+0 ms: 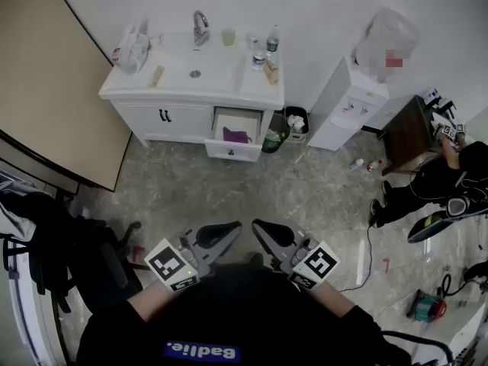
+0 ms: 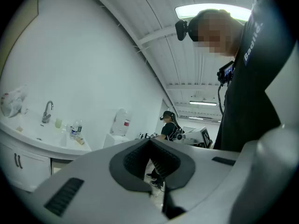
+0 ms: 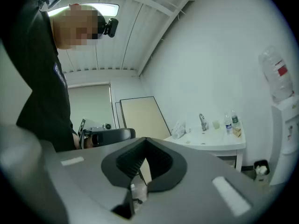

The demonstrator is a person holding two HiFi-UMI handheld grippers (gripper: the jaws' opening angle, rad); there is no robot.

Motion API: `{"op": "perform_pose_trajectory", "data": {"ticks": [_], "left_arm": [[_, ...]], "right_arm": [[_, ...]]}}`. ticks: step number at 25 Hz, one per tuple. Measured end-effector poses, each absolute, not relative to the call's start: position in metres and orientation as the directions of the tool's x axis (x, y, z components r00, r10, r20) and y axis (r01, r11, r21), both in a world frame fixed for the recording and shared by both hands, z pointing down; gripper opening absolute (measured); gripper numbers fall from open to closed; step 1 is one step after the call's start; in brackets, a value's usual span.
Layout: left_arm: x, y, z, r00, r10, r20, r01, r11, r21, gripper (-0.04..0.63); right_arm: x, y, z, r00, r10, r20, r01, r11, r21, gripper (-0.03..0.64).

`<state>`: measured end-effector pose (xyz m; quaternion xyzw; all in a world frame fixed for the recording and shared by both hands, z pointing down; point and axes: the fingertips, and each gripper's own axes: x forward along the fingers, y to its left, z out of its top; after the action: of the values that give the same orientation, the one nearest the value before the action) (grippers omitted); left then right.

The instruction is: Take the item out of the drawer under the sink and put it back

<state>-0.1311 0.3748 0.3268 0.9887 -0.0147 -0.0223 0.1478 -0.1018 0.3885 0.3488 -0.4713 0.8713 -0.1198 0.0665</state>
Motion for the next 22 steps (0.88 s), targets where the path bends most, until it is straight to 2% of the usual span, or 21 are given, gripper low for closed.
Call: {"op": "perform_pose_trajectory", "data": {"ticks": [22], "left_arm": [[-0.116,0.389,0.318,0.998,-0.045,-0.033,-0.034,-0.962,0.269,-0.011]], "right_arm": [[-0.082,0.399,0.342,-0.555,-0.832,-0.007,-0.793,0.532,-0.296,0.002]]}}
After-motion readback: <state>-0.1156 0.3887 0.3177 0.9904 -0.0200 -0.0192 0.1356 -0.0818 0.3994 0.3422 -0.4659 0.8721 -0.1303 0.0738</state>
